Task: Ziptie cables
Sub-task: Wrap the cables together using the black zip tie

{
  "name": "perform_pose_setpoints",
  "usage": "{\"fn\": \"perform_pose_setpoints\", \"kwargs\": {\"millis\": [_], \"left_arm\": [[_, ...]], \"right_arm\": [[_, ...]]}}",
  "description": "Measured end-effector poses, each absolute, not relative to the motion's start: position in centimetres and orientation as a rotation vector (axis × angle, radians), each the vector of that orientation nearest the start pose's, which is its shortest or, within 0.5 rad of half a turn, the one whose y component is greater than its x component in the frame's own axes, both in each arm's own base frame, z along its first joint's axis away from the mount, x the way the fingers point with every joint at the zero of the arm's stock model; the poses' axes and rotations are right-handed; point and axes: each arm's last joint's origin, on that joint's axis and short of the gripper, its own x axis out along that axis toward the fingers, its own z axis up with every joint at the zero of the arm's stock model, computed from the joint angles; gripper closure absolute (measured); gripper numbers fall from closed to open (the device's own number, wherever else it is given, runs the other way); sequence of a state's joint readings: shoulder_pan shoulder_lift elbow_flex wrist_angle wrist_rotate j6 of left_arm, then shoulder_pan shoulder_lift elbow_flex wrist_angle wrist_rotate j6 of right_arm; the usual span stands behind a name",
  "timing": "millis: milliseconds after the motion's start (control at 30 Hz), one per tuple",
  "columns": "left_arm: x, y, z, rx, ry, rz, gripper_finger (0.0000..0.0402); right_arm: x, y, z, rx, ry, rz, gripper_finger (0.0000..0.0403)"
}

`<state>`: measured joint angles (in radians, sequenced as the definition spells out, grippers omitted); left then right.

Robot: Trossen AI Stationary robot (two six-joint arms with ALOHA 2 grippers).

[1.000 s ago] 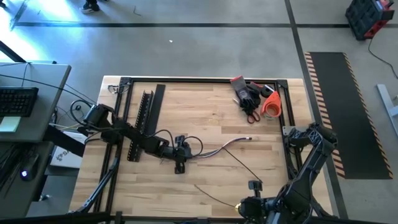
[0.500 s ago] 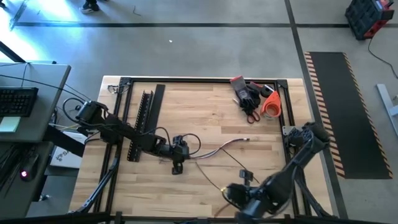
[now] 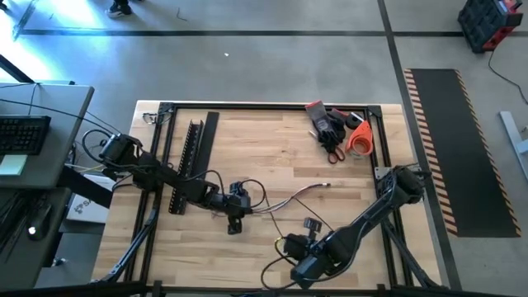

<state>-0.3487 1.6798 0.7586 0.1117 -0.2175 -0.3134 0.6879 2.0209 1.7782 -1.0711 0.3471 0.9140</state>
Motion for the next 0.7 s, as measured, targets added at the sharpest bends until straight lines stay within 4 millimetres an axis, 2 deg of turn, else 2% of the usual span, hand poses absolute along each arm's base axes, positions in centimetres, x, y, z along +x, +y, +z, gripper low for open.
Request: {"fn": "perform_pose_setpoints", "kwargs": {"millis": [200, 300, 533, 700], "left_arm": [[29.5, -10.5, 14.0, -0.071, 0.754, -0.021, 0.0399], [29.5, -10.8, 14.1, -0.052, 0.743, -0.038, 0.0378], [29.3, -10.7, 13.9, -0.054, 0.771, -0.028, 0.0285], [29.1, -11.3, 14.0, -0.003, 0.765, -0.064, 0.0257]], "right_arm": [[34.5, 25.0, 22.9, -0.080, 1.109, -0.145, 0.0403], [35.6, 24.7, 21.4, -0.164, 1.099, -0.140, 0.0403], [38.7, 22.9, 17.9, -0.116, 1.114, -0.201, 0.0403], [39.8, 21.6, 16.7, -0.063, 1.131, -0.244, 0.0403]]}}
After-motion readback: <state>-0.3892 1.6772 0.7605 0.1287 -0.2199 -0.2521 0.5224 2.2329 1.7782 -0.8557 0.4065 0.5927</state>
